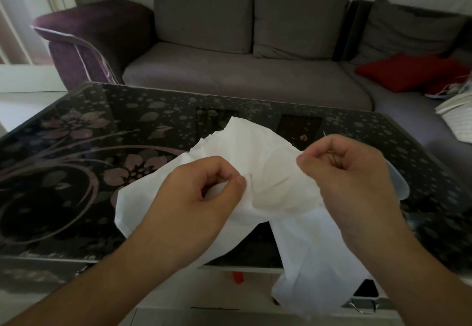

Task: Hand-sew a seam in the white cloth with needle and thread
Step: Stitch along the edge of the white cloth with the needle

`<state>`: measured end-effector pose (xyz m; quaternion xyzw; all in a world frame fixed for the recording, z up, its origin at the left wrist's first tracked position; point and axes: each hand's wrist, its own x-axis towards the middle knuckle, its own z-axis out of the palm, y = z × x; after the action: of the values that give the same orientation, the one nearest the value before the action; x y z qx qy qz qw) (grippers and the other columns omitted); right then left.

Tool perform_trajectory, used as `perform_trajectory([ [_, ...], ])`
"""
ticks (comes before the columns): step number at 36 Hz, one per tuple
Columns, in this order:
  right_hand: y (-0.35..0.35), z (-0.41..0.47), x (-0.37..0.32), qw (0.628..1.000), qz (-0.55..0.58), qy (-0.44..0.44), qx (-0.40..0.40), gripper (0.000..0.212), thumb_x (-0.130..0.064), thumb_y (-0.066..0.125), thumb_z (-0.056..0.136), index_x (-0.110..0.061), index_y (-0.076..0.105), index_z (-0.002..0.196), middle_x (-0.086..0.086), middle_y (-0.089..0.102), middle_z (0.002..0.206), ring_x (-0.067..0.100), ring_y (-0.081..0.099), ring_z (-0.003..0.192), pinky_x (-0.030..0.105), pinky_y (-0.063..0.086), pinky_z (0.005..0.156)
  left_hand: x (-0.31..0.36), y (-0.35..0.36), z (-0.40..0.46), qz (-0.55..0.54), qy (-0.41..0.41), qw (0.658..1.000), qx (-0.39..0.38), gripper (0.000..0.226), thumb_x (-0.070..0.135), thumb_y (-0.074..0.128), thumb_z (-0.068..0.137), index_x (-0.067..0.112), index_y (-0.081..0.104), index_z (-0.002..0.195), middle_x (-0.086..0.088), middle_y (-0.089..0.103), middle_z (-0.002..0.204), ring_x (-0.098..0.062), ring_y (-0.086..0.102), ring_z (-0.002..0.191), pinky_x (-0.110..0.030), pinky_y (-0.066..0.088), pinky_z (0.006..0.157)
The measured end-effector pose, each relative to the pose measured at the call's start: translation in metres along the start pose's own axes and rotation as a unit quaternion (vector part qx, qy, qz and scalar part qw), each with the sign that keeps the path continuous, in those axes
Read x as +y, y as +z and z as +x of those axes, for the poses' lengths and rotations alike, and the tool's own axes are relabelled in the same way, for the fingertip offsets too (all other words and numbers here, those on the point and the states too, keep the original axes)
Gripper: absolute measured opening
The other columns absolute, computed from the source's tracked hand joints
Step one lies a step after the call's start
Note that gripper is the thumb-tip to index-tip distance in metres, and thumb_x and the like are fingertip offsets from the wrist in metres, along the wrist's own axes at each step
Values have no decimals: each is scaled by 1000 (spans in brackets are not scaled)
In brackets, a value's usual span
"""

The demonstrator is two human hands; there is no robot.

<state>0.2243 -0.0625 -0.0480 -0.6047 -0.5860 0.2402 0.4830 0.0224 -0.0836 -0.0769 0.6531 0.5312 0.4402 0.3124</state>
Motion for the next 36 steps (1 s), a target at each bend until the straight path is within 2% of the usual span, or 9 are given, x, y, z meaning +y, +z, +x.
perform_trajectory([
  [4, 1, -3, -4, 999, 0, -18, -27, 12, -18, 73, 92, -29, 71, 87, 0, 56, 55, 5, 46, 48, 22, 49, 54, 0, -1, -1, 8, 1, 1000, 2, 17, 37, 63, 93, 28, 73, 83, 15, 73, 80, -5, 67, 85, -6, 46, 73],
  [10, 3, -9, -10, 986, -17, -97, -131, 18, -13, 72, 92, -31, 71, 91, -2, 48, 52, 7, 47, 49, 12, 45, 54, 0, -1, -2, 17, -2, 1000, -1, 19, 43, 60, 90, 30, 73, 84, 19, 72, 84, -1, 67, 88, -4, 44, 72],
  [12, 5, -12, -11, 980, -26, -125, -153, 13, -17, 73, 91, -30, 71, 89, -4, 46, 51, 9, 47, 49, 12, 43, 51, 1, -1, -2, 17, 2, 1000, -2, 18, 42, 61, 91, 30, 73, 84, 20, 72, 82, 0, 67, 86, -4, 45, 71],
  [15, 7, -15, -10, 971, -66, -164, -160, 8, -34, 77, 85, -33, 70, 87, -3, 48, 52, 16, 46, 49, 20, 44, 48, 3, 0, -3, 10, 11, 1000, -1, 16, 36, 63, 93, 29, 73, 83, 19, 68, 73, 3, 64, 73, -4, 44, 63],
  [18, 9, -17, -8, 967, -90, -179, -158, 11, -38, 80, 83, -35, 70, 85, -3, 47, 52, 15, 44, 48, 20, 43, 49, 4, 1, -3, 16, 18, 1000, -4, 17, 39, 61, 91, 30, 73, 83, 18, 69, 75, 2, 65, 77, -5, 45, 65],
  [22, 12, -16, -8, 969, -96, -176, -142, 13, -31, 77, 88, -33, 68, 78, -7, 46, 49, 12, 44, 47, 22, 47, 53, 3, 2, -2, 27, 16, 999, -3, 17, 40, 60, 91, 31, 73, 84, 20, 71, 81, 2, 66, 87, -4, 46, 71],
  [29, 4, -9, -7, 984, -18, -112, -134, 16, -16, 75, 89, -24, 72, 75, -4, 43, 48, 7, 42, 46, 9, 43, 54, 1, 0, -2, 34, 6, 999, 1, 18, 43, 61, 91, 31, 72, 84, 20, 72, 84, 0, 66, 89, -2, 43, 72],
  [34, -1, -4, -5, 992, 25, -64, -108, 14, -18, 73, 89, -24, 72, 77, 8, 51, 54, 12, 44, 49, 23, 54, 60, 1, 0, -1, 21, 6, 1000, 3, 19, 42, 61, 90, 30, 72, 83, 17, 72, 81, -3, 67, 85, -6, 45, 72],
  [36, -3, -2, -6, 994, 38, -54, -91, 16, -16, 72, 90, -24, 72, 77, 10, 54, 56, 12, 45, 49, 19, 50, 57, 0, 0, -1, 18, 8, 1000, 5, 17, 39, 62, 91, 29, 72, 82, 15, 72, 79, -5, 67, 81, -8, 46, 71],
])
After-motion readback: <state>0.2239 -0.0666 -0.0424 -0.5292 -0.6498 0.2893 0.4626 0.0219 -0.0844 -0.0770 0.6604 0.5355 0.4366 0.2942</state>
